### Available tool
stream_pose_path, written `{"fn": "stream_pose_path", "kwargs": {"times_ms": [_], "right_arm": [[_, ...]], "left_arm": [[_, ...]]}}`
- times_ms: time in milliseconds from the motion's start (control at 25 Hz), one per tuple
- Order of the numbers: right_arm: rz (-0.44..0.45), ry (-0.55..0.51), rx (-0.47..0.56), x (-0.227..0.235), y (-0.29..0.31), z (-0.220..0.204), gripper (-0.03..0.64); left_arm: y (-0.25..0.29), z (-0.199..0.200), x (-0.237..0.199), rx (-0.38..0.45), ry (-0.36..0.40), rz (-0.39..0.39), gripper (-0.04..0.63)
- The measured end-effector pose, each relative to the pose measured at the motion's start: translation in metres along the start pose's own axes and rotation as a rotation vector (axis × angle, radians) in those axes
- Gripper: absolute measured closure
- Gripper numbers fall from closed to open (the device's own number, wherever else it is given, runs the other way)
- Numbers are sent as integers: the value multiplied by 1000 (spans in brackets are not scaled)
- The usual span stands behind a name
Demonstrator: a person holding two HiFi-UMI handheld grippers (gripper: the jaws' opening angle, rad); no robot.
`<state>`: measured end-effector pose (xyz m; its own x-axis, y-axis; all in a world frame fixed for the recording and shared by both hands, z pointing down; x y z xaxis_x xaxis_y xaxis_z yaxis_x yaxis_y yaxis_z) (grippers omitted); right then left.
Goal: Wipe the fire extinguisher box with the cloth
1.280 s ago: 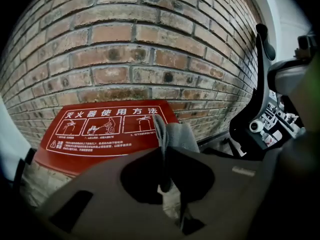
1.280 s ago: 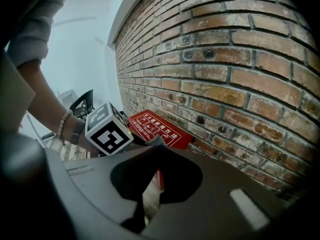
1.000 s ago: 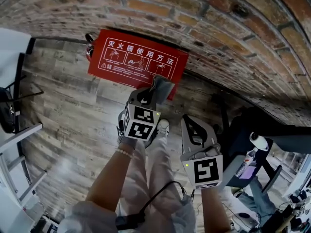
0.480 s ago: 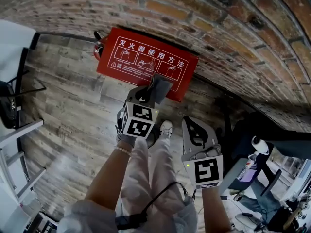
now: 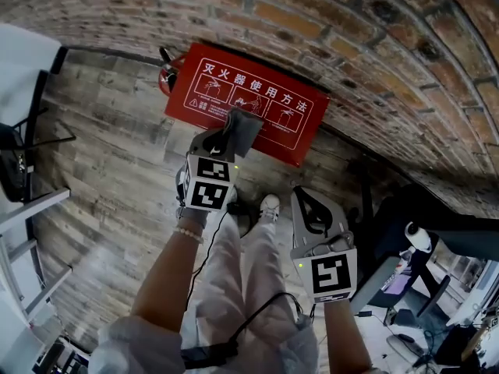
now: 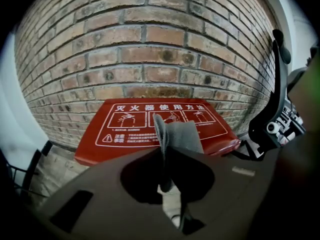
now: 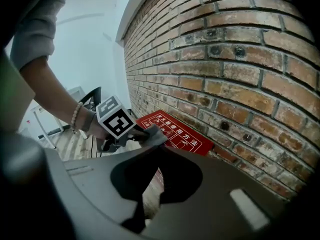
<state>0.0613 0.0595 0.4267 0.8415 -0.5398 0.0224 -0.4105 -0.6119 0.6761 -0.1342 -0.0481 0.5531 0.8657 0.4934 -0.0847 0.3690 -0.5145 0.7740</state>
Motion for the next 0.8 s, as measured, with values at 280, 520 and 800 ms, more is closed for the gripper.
{"fn": "stream_pose_path", "kwargs": {"times_ms": [280,520,800], "right_arm": [[14,-20,-14,-8,10,4,607],[22,-29,-17,-16,17,11,607],[28,-40,-31,-25,23,13,607]], "left_arm": [[-8,-2,-37,-12,-37,54,586],[-12,-4,-66,-8,-49,89,586],[-16,-3,-99,-1,-41,132,584]]}}
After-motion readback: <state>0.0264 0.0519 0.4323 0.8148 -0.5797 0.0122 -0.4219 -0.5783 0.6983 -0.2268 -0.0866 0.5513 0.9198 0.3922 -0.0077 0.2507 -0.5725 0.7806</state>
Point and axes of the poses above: the fingertips, and each gripper's own axes: y forward along the fingers, x to its right, z out of its top, the point moved 10 cm from there along -y, backward along the fingers, and after that the axes turned 3 degrees about -x, right-handed, at the moved point
